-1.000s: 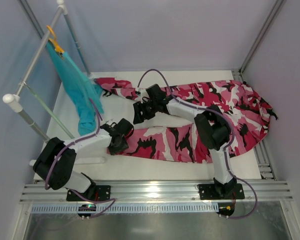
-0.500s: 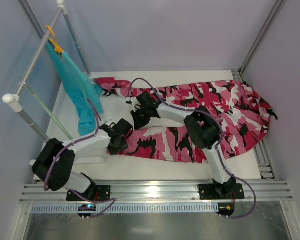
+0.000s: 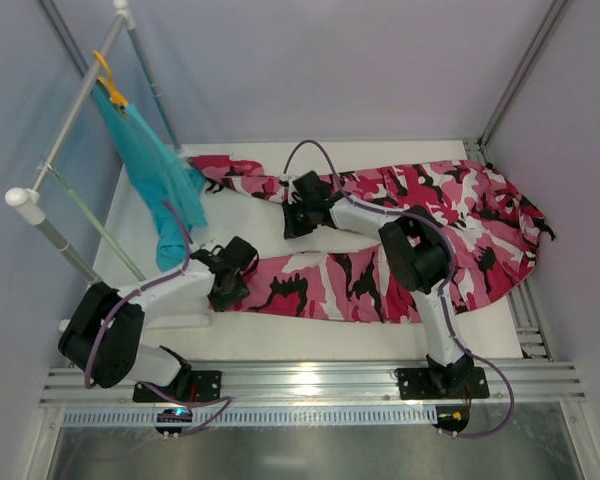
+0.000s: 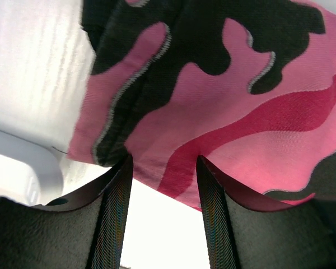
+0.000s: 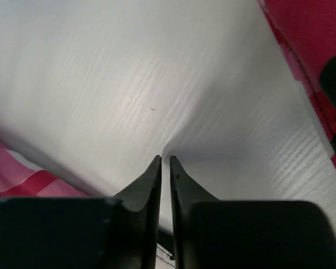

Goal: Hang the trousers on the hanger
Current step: Fold the trousers

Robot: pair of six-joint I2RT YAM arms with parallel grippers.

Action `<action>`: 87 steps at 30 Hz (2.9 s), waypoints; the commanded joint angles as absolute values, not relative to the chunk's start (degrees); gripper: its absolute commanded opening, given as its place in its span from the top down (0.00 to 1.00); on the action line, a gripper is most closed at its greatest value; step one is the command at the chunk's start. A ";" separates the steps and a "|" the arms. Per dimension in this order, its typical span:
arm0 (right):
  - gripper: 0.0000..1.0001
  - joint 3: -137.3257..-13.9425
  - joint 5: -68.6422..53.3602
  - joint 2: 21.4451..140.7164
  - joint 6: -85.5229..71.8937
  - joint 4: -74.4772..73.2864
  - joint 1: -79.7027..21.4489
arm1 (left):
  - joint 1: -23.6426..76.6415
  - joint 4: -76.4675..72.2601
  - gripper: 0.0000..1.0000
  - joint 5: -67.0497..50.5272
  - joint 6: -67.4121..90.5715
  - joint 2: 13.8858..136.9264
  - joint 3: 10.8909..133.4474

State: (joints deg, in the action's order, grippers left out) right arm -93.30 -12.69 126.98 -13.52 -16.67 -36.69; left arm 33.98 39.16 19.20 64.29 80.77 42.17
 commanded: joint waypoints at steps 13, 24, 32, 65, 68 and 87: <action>0.39 -95.36 -33.23 127.70 1.93 -19.86 -42.01 | 31.91 43.59 0.48 21.97 62.93 72.61 43.76; 0.96 -94.92 -14.08 126.84 -12.46 -11.71 -43.07 | 27.95 51.14 0.44 31.81 56.25 68.03 57.29; 0.96 -85.26 4.38 117.51 -24.69 -2.81 -46.58 | 26.02 49.13 0.43 30.50 54.58 68.64 59.59; 0.44 -64.87 27.68 87.02 -58.18 -40.69 -14.43 | 29.27 30.59 0.46 15.47 55.81 97.38 58.01; 0.44 -59.70 28.56 84.12 -59.06 -41.39 -6.96 | 28.22 31.20 0.46 16.08 55.38 98.35 56.87; 0.43 -44.65 34.97 77.17 -63.72 -42.36 14.06 | 15.12 36.47 0.47 19.07 50.36 91.05 50.89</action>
State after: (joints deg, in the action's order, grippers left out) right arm -45.58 30.92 77.60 -61.32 -43.27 13.63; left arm 15.92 33.61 16.99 52.01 92.09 52.05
